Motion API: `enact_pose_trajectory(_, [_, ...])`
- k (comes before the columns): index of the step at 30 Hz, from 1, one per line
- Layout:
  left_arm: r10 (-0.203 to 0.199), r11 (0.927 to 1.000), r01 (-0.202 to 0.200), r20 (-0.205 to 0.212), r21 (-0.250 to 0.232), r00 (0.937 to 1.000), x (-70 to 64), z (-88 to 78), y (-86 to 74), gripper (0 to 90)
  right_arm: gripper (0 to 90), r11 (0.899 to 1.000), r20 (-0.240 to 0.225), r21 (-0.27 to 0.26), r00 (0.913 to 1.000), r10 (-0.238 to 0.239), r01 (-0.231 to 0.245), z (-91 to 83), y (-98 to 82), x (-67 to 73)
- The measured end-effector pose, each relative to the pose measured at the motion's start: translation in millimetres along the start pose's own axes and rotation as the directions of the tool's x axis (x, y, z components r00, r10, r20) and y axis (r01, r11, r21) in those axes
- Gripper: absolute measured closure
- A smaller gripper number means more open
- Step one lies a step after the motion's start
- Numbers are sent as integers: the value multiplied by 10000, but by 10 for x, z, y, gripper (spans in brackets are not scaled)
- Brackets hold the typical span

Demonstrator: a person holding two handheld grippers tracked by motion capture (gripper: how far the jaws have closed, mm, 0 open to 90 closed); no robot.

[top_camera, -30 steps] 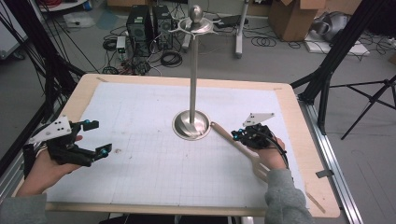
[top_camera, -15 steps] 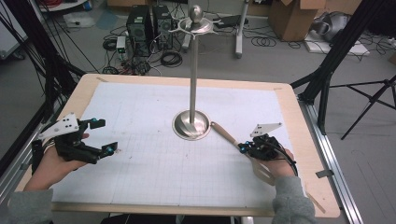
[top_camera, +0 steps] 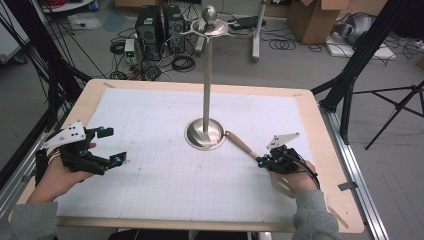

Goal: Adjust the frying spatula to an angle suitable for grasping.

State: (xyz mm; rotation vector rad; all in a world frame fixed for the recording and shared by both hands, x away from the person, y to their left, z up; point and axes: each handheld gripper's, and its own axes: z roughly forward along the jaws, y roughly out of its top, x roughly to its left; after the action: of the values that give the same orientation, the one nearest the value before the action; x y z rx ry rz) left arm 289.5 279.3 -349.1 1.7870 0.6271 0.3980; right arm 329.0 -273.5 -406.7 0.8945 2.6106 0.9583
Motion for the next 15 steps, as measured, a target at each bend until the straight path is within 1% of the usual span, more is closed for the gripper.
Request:
enact_pose_trajectory(3, [-15,10000,15,-3,2,10000,1,1,-1,26,900,9998,-54,168,9999,-109,109,4,-15,1])
enact_pose_trajectory(5, [-18,10000,18,3,-1,10000,1,1,-2,26,900,9996,-87,258,9999,-84,86,15,-18,3])
enact_pose_trajectory(6, [-18,10000,18,3,-1,10000,1,1,-2,26,900,9996,-87,258,9999,-84,86,15,-18,3])
enact_pose_trajectory(7, [-29,10000,29,-12,-21,10000,3,2,-4,26,900,9989,-26,440,9998,-179,180,36,-16,8])
enact_pose_trajectory(8, [-29,10000,29,-12,-21,10000,3,2,-4,26,900,9989,-26,440,9998,-179,180,36,-16,8])
enact_pose_trajectory(9, [-38,10000,38,10,-4,10000,4,4,-7,26,900,9972,10,717,9997,-234,232,64,-15,9])
enact_pose_trajectory(13, [-37,10000,37,-8,46,10000,11,6,-16,26,900,9925,122,1199,9996,-266,249,114,-22,6])
enact_pose_trajectory(14, [-37,10000,37,-8,46,10000,11,6,-16,26,900,9925,122,1199,9996,-266,249,114,-22,6])
enact_pose_trajectory(15, [-54,10000,55,-18,48,10000,15,7,-21,26,900,9891,221,1439,9992,-342,307,136,-27,-5])
